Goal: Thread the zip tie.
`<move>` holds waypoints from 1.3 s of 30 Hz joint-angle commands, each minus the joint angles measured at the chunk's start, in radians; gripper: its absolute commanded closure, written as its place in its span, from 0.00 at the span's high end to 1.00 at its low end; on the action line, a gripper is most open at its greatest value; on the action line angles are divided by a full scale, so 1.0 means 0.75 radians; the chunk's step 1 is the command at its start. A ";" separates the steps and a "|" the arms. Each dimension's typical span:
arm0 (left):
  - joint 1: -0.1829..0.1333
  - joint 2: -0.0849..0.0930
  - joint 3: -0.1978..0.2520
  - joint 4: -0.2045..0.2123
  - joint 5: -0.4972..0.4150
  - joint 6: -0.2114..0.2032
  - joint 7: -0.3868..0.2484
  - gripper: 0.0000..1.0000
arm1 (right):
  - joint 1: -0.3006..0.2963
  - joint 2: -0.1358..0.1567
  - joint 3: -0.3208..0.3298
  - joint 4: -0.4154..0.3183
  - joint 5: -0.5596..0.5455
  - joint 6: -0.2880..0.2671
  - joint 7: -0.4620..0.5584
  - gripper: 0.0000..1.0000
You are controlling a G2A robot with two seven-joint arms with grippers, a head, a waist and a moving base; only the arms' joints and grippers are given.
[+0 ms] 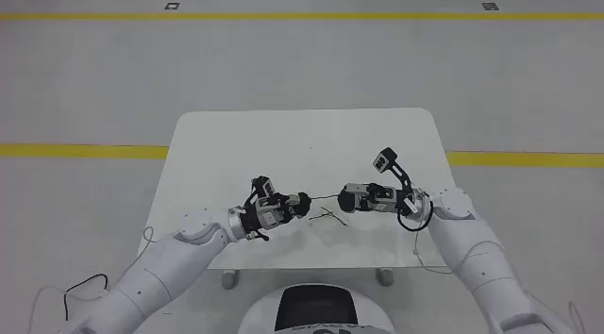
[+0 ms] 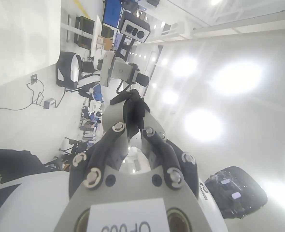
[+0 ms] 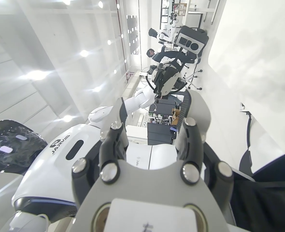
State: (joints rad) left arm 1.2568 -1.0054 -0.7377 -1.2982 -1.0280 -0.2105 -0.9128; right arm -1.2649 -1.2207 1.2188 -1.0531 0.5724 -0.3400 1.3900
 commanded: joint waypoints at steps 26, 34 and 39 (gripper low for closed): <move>0.010 -0.024 -0.032 0.021 0.052 0.028 -0.027 0.00 | 0.015 0.016 -0.056 0.005 0.022 0.000 0.000 0.18; 0.016 -0.029 -0.044 0.022 0.060 0.038 -0.035 0.00 | 0.016 0.016 -0.059 0.010 0.016 0.000 0.000 0.15; 0.020 -0.032 -0.050 0.020 0.067 0.043 -0.038 0.00 | 0.018 0.016 -0.063 0.013 0.013 0.000 0.000 0.12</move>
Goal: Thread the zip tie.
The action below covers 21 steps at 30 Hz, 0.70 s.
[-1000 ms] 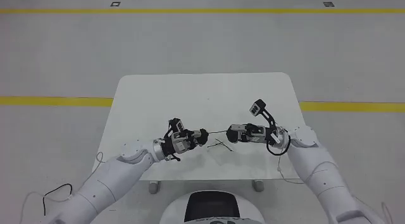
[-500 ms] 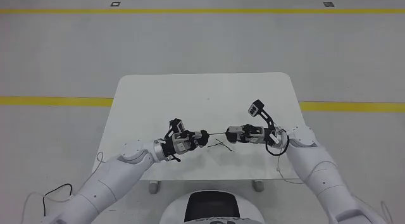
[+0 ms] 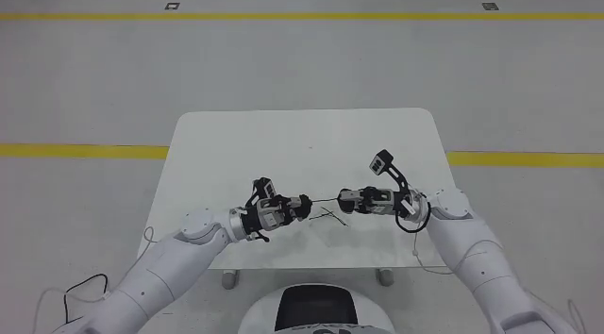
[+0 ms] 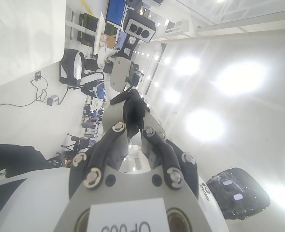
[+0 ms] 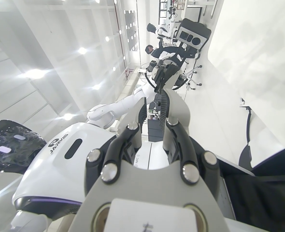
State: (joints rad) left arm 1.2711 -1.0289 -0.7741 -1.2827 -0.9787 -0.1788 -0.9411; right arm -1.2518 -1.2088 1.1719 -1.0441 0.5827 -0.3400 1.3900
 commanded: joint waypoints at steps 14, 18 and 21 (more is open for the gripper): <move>0.006 -0.011 -0.012 0.007 0.015 0.013 -0.008 0.00 | 0.011 -0.001 -0.013 0.020 -0.015 0.000 0.000 0.00; 0.006 -0.013 -0.016 0.010 0.030 0.012 -0.006 0.00 | 0.013 -0.002 -0.013 0.022 -0.021 0.000 0.000 0.00; 0.013 -0.016 -0.024 0.005 0.025 -0.011 0.026 1.00 | 0.012 -0.002 -0.011 0.023 -0.023 0.000 0.000 0.00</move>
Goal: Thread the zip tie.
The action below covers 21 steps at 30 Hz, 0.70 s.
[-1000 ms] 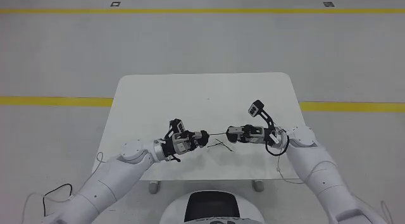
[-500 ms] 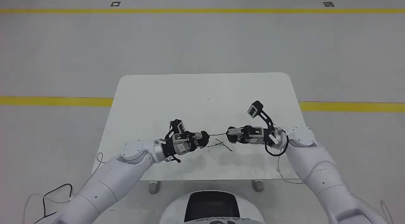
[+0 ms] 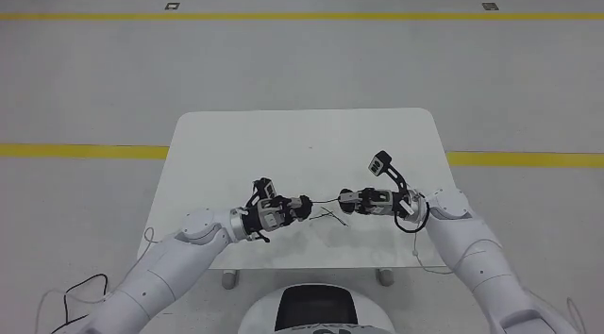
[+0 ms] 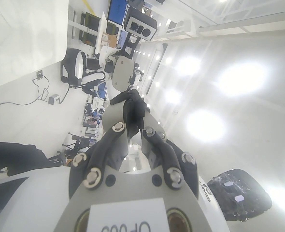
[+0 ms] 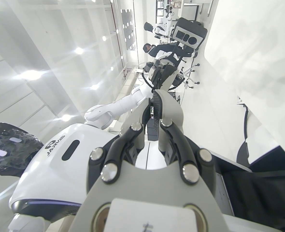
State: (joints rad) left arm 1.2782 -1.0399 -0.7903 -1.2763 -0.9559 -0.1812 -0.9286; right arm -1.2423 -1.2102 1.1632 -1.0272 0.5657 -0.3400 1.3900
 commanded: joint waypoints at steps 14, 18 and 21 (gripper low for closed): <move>0.004 -0.002 -0.003 -0.003 -0.005 -0.010 0.010 1.00 | -0.005 0.000 0.004 -0.008 0.022 0.000 0.000 0.00; -0.014 -0.001 0.012 -0.024 0.087 0.011 0.032 1.00 | -0.005 0.000 0.004 -0.008 0.022 0.000 0.000 0.00; -0.042 -0.003 0.030 -0.056 0.185 0.024 0.022 1.00 | -0.019 0.003 0.003 -0.024 0.021 0.017 -0.027 0.00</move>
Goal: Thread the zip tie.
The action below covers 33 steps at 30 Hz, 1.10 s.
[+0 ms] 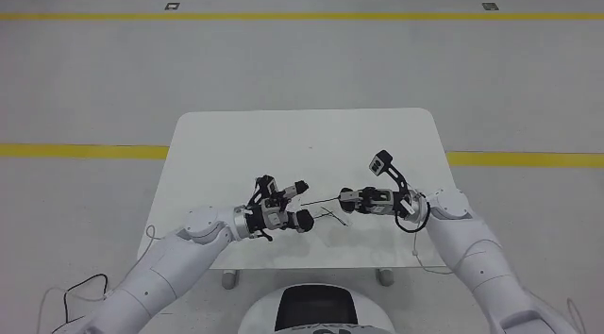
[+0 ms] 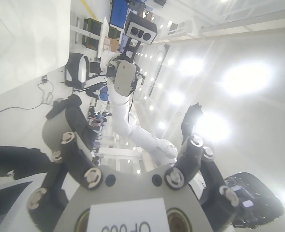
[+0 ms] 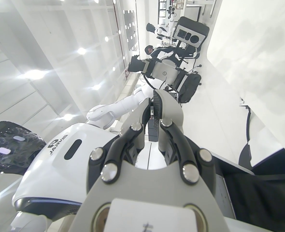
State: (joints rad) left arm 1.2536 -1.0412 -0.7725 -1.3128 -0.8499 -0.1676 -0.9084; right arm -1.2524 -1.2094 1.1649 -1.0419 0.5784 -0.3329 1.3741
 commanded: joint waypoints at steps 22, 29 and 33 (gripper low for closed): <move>-0.107 -0.036 0.074 0.012 0.202 0.038 0.062 1.00 | -0.028 0.032 -0.048 -0.009 0.112 0.010 -0.033 0.00; -0.104 -0.033 0.065 0.000 0.239 0.043 0.095 1.00 | -0.033 0.033 -0.045 -0.013 0.126 0.008 -0.020 0.00; -0.100 -0.034 0.069 -0.009 0.245 0.043 0.106 1.00 | -0.043 0.033 -0.049 -0.036 0.113 0.019 -0.059 0.00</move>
State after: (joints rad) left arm 1.1770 -1.0664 -0.7226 -1.3152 -0.6690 -0.1353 -0.8344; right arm -1.2804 -1.1844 1.1298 -1.0593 0.6687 -0.3232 1.3495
